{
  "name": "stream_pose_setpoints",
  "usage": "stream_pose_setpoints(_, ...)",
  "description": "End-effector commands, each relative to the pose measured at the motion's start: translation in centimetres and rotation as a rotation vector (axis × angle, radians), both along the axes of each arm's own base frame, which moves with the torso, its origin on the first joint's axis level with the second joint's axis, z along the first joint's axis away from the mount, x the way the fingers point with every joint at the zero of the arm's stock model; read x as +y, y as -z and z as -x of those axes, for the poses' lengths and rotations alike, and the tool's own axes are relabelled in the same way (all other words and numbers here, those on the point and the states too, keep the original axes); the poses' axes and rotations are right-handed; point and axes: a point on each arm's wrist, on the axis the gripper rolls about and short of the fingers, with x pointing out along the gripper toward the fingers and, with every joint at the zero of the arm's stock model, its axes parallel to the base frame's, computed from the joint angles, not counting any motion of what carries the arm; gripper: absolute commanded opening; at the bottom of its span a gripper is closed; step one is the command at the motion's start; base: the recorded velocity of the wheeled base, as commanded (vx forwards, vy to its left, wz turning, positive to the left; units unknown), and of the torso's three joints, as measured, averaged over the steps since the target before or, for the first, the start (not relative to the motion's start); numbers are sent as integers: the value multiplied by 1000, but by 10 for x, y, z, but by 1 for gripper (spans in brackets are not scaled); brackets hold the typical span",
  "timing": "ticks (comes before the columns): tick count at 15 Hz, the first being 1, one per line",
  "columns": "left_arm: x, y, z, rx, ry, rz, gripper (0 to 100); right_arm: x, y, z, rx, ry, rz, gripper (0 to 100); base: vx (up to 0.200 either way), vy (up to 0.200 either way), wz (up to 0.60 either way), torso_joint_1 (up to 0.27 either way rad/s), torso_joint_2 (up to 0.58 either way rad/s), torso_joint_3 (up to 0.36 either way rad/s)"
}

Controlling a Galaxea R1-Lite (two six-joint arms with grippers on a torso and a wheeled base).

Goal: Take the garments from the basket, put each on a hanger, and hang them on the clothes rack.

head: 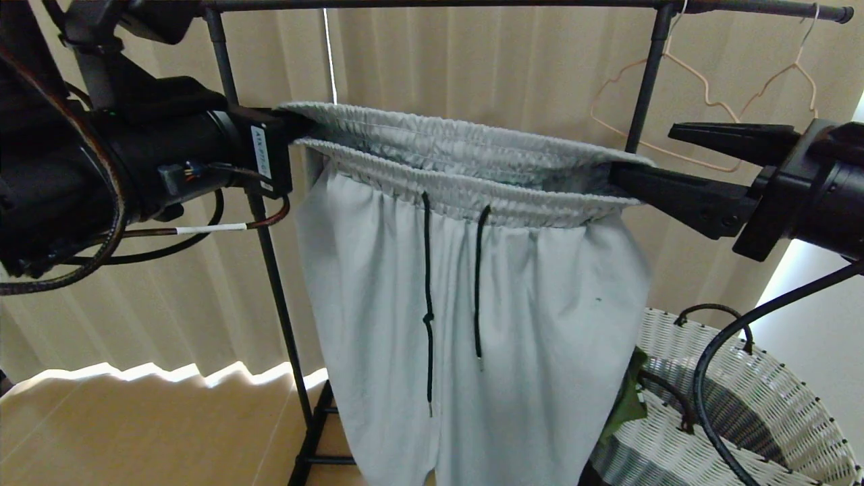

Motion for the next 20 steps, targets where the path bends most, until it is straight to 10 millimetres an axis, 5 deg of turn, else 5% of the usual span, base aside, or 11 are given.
stream_pose_setpoints(1,7,5,-11,9,-46,-8,0,-1,-3,6,-15,-24,-8,100,0,0,0,0,0,0)
stream_pose_setpoints(7,14,10,-13,28,-75,-18,0,-15,4,10,2,48,15,100,0,0,0,0,0,0)
stream_pose_setpoints(10,30,13,19,21,-67,-4,0,-44,37,17,40,289,155,100,0,0,0,0,0,0)
stream_pose_setpoints(13,47,33,39,67,-101,-9,0,-63,45,29,39,398,167,100,0,0,0,0,0,0)
stream_pose_setpoints(20,49,46,43,108,-40,-7,0,-70,47,41,34,423,133,100,0,0,0,0,0,0)
